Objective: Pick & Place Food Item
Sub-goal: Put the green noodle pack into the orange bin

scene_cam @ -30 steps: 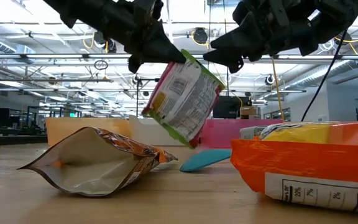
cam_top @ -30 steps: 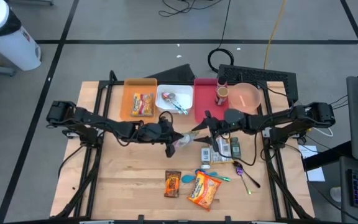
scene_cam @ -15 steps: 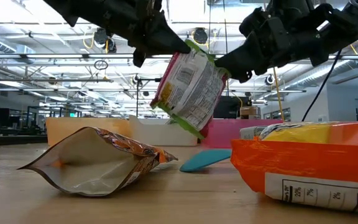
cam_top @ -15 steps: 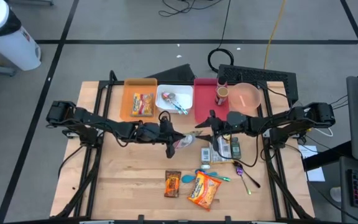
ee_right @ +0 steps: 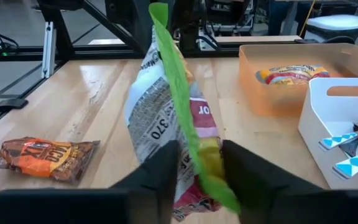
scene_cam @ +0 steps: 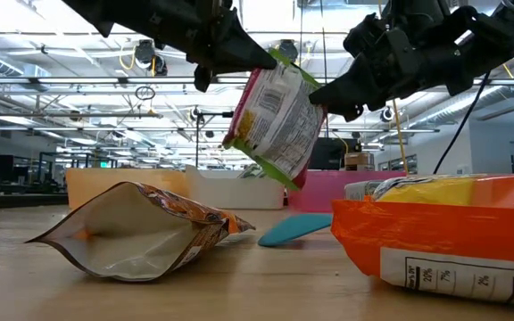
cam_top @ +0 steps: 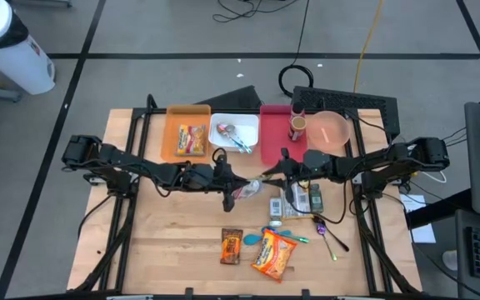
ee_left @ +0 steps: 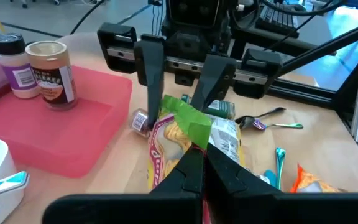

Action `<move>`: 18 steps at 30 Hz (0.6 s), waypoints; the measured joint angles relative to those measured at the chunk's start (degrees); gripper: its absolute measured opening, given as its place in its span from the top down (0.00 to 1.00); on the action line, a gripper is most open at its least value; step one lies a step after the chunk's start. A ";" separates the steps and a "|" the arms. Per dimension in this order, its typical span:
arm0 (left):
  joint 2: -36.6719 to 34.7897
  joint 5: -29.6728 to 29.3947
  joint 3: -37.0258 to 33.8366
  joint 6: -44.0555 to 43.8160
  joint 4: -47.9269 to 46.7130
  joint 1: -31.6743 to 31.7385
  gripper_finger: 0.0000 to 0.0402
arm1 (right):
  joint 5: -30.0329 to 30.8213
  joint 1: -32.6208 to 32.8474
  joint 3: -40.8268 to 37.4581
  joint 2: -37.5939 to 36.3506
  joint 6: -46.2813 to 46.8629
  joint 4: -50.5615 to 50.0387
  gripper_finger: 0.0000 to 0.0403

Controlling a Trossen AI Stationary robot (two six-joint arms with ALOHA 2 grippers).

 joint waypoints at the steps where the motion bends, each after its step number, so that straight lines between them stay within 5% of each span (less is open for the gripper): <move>1: 0.00 0.00 0.00 0.00 -0.04 0.00 1.00 | 0.00 0.00 0.00 0.00 -0.14 -0.03 0.76; 6: 0.00 1.19 0.00 -1.22 -0.03 0.54 0.99 | -0.22 0.00 0.00 0.00 -0.30 0.84 0.97; 18: 0.00 3.82 0.00 2.98 2.42 3.51 0.85 | -3.00 0.02 0.00 0.00 0.23 1.56 1.00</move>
